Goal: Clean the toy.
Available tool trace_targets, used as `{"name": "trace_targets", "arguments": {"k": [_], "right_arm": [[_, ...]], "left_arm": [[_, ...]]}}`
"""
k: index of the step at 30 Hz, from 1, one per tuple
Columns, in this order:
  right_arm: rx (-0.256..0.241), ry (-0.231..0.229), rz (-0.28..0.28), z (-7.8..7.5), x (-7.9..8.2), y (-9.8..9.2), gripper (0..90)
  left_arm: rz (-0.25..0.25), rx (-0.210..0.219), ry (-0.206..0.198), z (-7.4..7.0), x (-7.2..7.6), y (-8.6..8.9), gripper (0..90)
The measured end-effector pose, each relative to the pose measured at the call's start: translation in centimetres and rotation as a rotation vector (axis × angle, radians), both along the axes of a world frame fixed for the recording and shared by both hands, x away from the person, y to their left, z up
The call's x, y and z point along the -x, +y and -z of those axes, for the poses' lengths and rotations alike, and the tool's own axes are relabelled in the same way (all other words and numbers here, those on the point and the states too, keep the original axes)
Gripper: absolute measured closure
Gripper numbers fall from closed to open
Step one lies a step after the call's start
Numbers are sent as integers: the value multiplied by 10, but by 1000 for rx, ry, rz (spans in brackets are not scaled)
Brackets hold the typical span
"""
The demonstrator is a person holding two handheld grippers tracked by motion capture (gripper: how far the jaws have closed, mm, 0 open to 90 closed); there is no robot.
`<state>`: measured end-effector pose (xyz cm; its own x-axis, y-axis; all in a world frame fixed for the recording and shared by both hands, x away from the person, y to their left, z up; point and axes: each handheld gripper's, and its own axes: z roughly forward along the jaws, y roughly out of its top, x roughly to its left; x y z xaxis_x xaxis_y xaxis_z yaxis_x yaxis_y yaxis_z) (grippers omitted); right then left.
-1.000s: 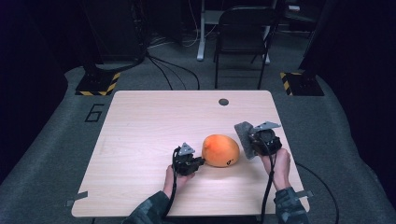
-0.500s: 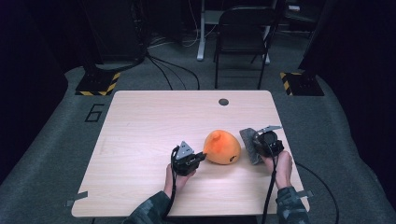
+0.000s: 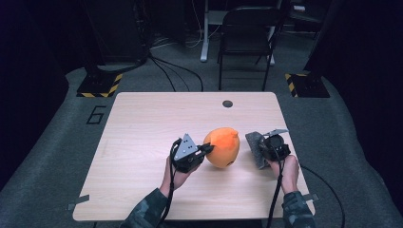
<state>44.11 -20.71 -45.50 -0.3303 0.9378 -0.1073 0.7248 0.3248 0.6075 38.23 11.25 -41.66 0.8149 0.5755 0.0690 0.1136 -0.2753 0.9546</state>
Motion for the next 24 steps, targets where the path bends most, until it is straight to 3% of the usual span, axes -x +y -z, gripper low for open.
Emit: {"name": "trace_targets", "arguments": {"k": [4, 7, 8, 9, 13, 19, 22, 24], "right_arm": [[-2, 1, 5, -1, 2, 0, 736], [1, -6, -4, -2, 2, -1, 736], [-2, -3, 1, -4, 4, 0, 735], [-2, -3, 1, -4, 4, 0, 735], [-32, -53, -31, -29, 14, 5, 734], [-121, -159, -141, -80, 39, 29, 731], [-112, -182, -229, -94, 54, 56, 730], [-90, -178, -279, -93, 59, 76, 730]], "left_arm": [[16, -36, 0, 5, -6, -5, 860], [26, -71, 42, 17, -16, -9, 859], [24, -82, 72, 27, -20, -13, 859], [24, -82, 72, 27, -20, -13, 859], [26, -85, 63, 28, -22, -12, 858], [28, -89, 70, 28, -21, -13, 858], [24, -84, 69, 28, -20, -14, 858], [28, -87, 62, 28, -20, -14, 858]]}}
